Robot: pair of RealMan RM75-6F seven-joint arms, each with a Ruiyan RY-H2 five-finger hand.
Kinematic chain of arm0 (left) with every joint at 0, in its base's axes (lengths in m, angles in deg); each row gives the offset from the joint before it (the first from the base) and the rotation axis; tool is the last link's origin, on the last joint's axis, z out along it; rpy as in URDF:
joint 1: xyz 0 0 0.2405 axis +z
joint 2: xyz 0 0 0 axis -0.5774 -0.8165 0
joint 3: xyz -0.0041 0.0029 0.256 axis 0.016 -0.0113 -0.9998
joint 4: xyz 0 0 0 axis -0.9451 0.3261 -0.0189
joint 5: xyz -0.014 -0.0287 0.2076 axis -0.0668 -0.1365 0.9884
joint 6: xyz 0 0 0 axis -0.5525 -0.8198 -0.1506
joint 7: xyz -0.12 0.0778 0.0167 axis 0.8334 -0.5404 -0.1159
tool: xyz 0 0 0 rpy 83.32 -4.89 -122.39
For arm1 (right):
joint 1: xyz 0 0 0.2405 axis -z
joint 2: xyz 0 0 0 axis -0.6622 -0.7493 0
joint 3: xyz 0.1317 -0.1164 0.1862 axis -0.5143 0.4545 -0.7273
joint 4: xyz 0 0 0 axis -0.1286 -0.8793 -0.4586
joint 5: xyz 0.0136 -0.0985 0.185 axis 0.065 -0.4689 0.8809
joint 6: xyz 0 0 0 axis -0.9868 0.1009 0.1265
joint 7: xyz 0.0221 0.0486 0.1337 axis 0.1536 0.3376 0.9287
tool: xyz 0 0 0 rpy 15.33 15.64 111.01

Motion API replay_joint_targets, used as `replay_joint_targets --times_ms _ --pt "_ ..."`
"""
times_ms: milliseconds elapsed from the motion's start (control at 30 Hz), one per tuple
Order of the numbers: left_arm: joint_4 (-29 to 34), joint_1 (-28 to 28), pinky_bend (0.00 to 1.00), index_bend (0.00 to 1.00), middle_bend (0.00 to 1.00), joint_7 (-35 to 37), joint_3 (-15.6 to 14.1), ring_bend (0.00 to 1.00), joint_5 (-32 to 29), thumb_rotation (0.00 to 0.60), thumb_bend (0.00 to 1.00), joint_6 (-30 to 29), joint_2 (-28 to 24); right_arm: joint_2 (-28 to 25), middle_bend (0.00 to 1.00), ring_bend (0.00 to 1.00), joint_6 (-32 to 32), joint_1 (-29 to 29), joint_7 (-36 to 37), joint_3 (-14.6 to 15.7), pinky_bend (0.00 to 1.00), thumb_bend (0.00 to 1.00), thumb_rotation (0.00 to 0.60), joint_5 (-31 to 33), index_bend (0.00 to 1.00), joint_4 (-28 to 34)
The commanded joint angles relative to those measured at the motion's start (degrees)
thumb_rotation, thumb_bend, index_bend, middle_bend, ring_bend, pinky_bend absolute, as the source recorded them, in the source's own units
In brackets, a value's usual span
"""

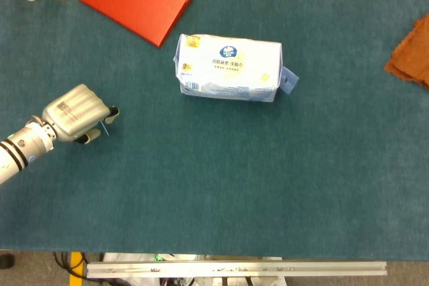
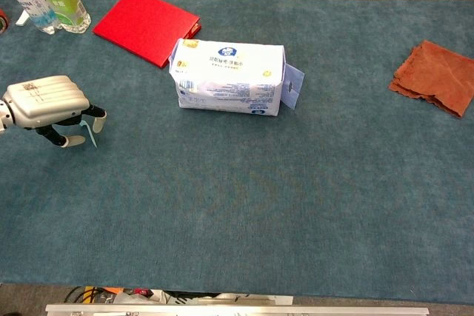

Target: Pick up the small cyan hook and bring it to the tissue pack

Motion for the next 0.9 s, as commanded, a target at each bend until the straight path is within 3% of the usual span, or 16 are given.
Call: replay_joint_targets --times_ms 33,900 --pt "-0.5 -0.1 0.99 0.45 0.99 0.3 -0.2 1.0 -0.2 0.6 0.32 -0.1 0.5 0.0 0.33 0.26 0.0 0.0 -0.1 0.0 0.32 0.44 0.6 0.1 0.2 0.1" --pt "-6.0 -0.2 0.99 0.53 1.0 3.4 -1.8 1.0 -1.9 0.6 0.32 -1.2 4.4 -0.4 0.33 0.26 -0.5 0.0 -0.8 -0.3 0.32 0.44 0.6 1.0 0.2 0.8"
